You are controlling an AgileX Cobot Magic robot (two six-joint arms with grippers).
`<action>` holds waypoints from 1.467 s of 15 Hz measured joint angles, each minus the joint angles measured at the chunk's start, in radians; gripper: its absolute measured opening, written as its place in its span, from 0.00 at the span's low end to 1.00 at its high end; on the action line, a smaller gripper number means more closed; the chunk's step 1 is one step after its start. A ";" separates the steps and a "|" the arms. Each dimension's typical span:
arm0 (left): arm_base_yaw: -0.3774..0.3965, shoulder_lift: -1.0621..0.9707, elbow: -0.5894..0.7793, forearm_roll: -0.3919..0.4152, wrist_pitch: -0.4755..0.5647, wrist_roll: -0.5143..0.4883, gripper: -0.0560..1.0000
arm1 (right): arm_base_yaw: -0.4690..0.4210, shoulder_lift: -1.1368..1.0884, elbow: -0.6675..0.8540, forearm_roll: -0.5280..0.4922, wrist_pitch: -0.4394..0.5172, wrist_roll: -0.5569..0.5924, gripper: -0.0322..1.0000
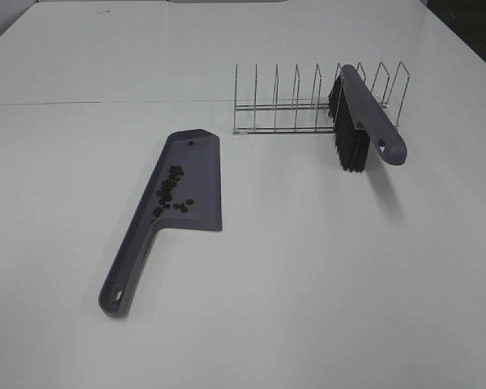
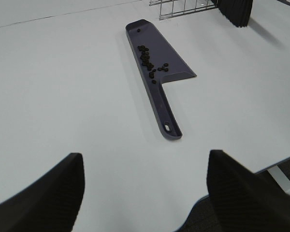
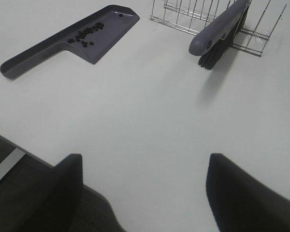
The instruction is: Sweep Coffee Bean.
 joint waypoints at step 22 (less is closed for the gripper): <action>0.148 -0.110 0.000 -0.001 0.000 0.002 0.69 | -0.325 -0.071 0.000 0.017 -0.004 0.000 0.65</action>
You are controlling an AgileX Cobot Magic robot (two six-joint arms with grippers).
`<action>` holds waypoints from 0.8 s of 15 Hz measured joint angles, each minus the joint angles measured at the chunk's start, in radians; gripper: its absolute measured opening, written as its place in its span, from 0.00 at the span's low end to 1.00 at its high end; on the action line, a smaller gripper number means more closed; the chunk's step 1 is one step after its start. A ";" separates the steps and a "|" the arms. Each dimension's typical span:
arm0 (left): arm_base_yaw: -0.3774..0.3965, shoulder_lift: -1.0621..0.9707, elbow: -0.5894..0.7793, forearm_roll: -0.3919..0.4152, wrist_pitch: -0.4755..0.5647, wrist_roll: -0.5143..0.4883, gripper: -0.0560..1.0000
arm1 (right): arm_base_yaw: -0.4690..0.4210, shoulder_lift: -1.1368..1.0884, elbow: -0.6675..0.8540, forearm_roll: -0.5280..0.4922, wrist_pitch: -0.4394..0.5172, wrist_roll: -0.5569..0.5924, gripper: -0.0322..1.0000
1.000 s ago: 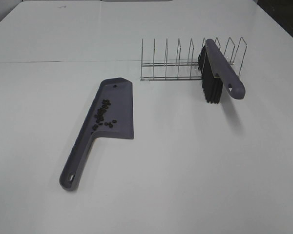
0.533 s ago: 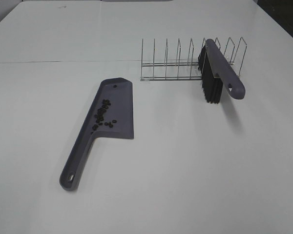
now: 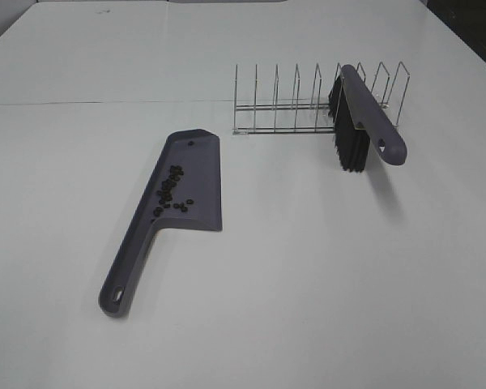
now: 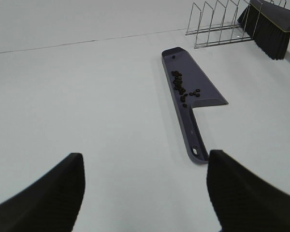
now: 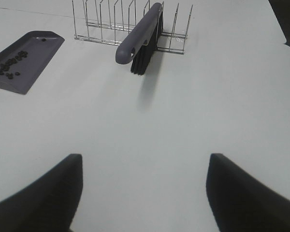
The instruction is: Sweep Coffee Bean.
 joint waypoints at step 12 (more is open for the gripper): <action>0.000 0.000 0.000 0.058 0.000 -0.009 0.69 | 0.000 0.000 0.000 0.001 0.000 0.000 0.65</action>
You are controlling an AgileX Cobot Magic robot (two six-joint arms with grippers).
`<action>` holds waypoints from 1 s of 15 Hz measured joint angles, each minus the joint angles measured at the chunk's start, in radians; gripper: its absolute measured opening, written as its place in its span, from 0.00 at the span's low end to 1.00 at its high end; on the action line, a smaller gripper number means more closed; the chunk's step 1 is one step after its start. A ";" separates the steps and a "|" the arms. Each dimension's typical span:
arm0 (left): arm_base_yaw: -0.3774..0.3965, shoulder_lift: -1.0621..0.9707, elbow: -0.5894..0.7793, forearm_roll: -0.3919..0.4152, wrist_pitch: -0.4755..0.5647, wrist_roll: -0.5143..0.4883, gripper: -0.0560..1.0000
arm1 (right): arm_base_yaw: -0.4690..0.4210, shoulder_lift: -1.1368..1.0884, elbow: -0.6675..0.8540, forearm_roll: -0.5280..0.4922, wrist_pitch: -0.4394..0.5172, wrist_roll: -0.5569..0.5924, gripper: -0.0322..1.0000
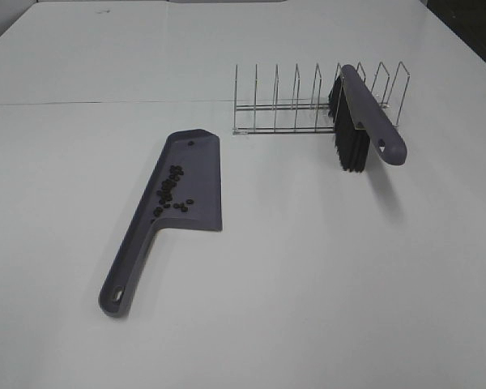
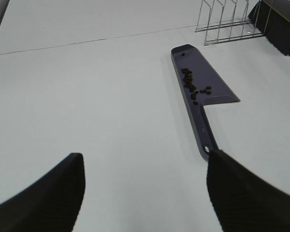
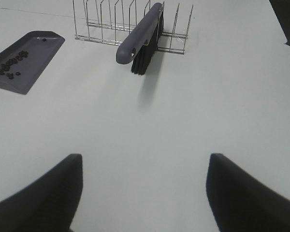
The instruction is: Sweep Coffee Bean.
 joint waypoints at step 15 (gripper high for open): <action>0.000 0.000 0.000 0.068 0.000 -0.089 0.69 | -0.080 0.000 0.000 0.001 0.000 0.000 0.65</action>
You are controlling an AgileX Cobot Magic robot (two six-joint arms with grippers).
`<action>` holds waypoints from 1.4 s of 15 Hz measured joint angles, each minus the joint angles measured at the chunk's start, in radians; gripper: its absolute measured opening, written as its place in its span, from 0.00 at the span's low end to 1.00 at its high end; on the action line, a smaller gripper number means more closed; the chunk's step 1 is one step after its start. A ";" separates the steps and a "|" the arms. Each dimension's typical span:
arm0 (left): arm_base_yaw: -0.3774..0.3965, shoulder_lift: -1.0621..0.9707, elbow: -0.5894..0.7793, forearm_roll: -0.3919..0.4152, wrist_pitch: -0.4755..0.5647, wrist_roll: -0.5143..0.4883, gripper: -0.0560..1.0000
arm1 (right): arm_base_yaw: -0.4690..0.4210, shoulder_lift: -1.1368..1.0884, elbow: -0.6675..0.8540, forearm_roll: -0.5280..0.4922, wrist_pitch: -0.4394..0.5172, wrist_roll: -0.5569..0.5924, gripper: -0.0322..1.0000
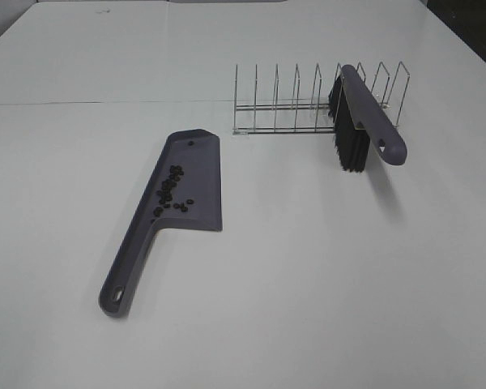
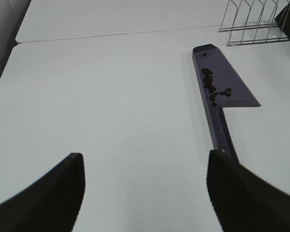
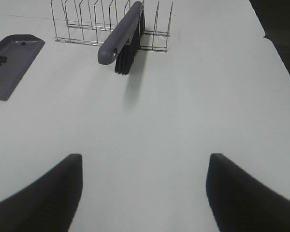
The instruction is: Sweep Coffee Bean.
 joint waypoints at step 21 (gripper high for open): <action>-0.025 0.000 0.000 0.000 0.000 0.000 0.69 | 0.033 0.000 0.000 0.018 0.000 0.000 0.65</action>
